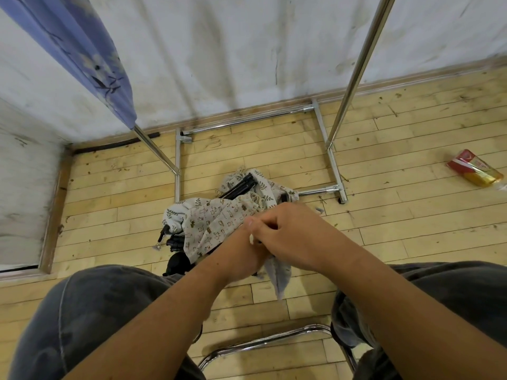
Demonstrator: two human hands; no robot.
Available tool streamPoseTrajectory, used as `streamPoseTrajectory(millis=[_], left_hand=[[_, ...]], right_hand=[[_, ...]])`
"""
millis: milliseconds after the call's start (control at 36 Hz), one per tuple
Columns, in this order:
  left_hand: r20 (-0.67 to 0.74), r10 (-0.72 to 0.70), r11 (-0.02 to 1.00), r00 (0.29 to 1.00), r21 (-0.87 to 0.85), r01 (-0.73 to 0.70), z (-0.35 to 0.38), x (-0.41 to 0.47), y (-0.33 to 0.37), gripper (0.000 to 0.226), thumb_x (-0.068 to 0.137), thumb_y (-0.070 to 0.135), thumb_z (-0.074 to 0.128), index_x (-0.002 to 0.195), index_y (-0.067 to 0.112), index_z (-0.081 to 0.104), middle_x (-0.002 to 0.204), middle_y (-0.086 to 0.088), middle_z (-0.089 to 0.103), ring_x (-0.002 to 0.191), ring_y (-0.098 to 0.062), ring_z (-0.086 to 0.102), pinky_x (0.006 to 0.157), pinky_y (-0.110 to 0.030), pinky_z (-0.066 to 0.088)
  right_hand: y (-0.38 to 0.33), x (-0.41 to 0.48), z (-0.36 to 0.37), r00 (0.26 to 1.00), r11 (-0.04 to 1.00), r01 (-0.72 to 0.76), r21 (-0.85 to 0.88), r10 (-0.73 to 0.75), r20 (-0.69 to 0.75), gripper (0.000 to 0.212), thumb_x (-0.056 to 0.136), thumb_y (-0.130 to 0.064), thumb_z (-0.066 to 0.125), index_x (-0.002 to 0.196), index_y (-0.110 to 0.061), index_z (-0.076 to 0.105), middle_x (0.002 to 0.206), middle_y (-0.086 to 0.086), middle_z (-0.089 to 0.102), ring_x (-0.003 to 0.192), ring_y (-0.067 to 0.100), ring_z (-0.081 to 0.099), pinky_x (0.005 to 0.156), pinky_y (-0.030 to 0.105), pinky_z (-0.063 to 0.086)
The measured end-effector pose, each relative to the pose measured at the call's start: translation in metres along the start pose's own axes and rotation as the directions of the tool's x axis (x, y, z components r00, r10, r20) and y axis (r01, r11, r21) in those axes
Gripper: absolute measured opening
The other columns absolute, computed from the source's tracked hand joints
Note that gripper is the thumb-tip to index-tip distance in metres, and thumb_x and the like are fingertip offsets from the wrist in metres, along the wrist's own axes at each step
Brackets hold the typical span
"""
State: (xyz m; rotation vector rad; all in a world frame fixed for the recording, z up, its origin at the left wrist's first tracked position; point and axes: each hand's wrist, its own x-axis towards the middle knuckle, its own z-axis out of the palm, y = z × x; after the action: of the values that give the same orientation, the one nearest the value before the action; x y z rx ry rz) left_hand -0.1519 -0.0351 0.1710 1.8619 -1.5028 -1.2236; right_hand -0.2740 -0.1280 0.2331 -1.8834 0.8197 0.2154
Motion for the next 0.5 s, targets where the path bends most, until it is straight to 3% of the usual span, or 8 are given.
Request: streamPoseTrajectory(millis=[56, 111, 194, 250, 333, 389, 500], left_hand=[[-0.03, -0.001, 0.999, 1.0, -0.05, -0.001, -0.001, -0.002, 0.004, 0.027, 0.1, -0.008, 0.049, 0.112, 0.013, 0.063, 0.106, -0.001, 0.064, 0.097, -0.003, 0.061, 0.085, -0.02, 0.053], [-0.073, 0.029, 0.994, 0.997, -0.105, -0.036, -0.002, -0.001, 0.007, 0.042, 0.098, -0.011, 0.051, 0.104, 0.029, 0.061, 0.102, 0.01, 0.065, 0.096, 0.001, 0.062, 0.084, -0.016, 0.05], [-0.104, 0.008, 0.988, 0.995, -0.153, -0.024, -0.004, 0.001, 0.011, 0.044, 0.093, -0.015, 0.05, 0.095, 0.028, 0.06, 0.091, 0.024, 0.066, 0.084, 0.004, 0.062, 0.076, -0.013, 0.05], [-0.128, 0.008, 0.987, 0.992, -0.159, -0.028, -0.002, 0.001, 0.012, 0.031, 0.093, -0.005, 0.051, 0.093, 0.024, 0.061, 0.088, 0.018, 0.065, 0.08, -0.004, 0.059, 0.073, -0.02, 0.051], [-0.127, -0.032, 0.992, 0.991, -0.122, 0.017, 0.002, 0.003, -0.001, 0.017, 0.091, 0.02, 0.054, 0.104, 0.029, 0.061, 0.102, 0.004, 0.063, 0.095, -0.028, 0.056, 0.09, -0.045, 0.047], [-0.191, -0.028, 0.999, 0.981, -0.051, 0.019, 0.002, 0.006, -0.006, 0.027, 0.092, 0.022, 0.052, 0.113, 0.038, 0.055, 0.115, 0.004, 0.059, 0.105, -0.028, 0.055, 0.102, -0.055, 0.046], [-0.321, -0.024, 1.0, 0.947, 0.006, 0.027, 0.0, 0.009, -0.005, 0.046, 0.085, 0.023, 0.048, 0.127, 0.04, 0.051, 0.123, 0.016, 0.055, 0.118, -0.017, 0.052, 0.101, -0.045, 0.047]], right_hand=[[-0.002, -0.001, 0.0, 0.999, 0.999, 0.038, -0.033, -0.038, -0.014, 0.049, 0.107, -0.047, 0.045, 0.084, -0.016, 0.074, 0.074, 0.003, 0.069, 0.061, 0.006, 0.058, 0.06, 0.019, 0.044], [-0.003, -0.003, -0.001, 0.996, 0.997, 0.07, -0.04, -0.072, -0.05, 0.046, 0.107, -0.041, 0.048, 0.073, -0.02, 0.069, 0.062, -0.002, 0.061, 0.051, 0.001, 0.051, 0.052, 0.012, 0.036], [-0.003, -0.003, 0.001, 0.991, 0.995, 0.098, 0.002, -0.097, -0.096, 0.048, 0.105, -0.03, 0.052, 0.058, -0.024, 0.056, 0.048, -0.008, 0.049, 0.042, 0.001, 0.046, 0.047, 0.012, 0.036], [-0.003, -0.002, 0.001, 0.988, 0.993, 0.105, 0.057, -0.098, -0.121, 0.05, 0.103, -0.026, 0.054, 0.053, -0.026, 0.054, 0.047, -0.01, 0.053, 0.043, 0.001, 0.046, 0.047, 0.012, 0.036], [-0.005, -0.003, 0.002, 0.987, 0.984, 0.099, 0.147, -0.079, -0.141, 0.048, 0.099, -0.022, 0.055, 0.051, -0.02, 0.059, 0.055, 0.002, 0.063, 0.043, 0.004, 0.045, 0.047, 0.019, 0.041], [-0.008, -0.004, 0.0, 0.99, 0.973, 0.072, 0.217, -0.043, -0.135, 0.045, 0.098, -0.02, 0.054, 0.055, -0.009, 0.062, 0.051, 0.006, 0.061, 0.04, 0.004, 0.044, 0.045, 0.018, 0.039], [-0.011, -0.005, -0.006, 0.996, 0.942, -0.02, 0.335, 0.049, -0.078, 0.048, 0.101, -0.018, 0.049, 0.059, 0.0, 0.066, 0.048, -0.002, 0.06, 0.036, -0.001, 0.05, 0.039, 0.008, 0.033]])
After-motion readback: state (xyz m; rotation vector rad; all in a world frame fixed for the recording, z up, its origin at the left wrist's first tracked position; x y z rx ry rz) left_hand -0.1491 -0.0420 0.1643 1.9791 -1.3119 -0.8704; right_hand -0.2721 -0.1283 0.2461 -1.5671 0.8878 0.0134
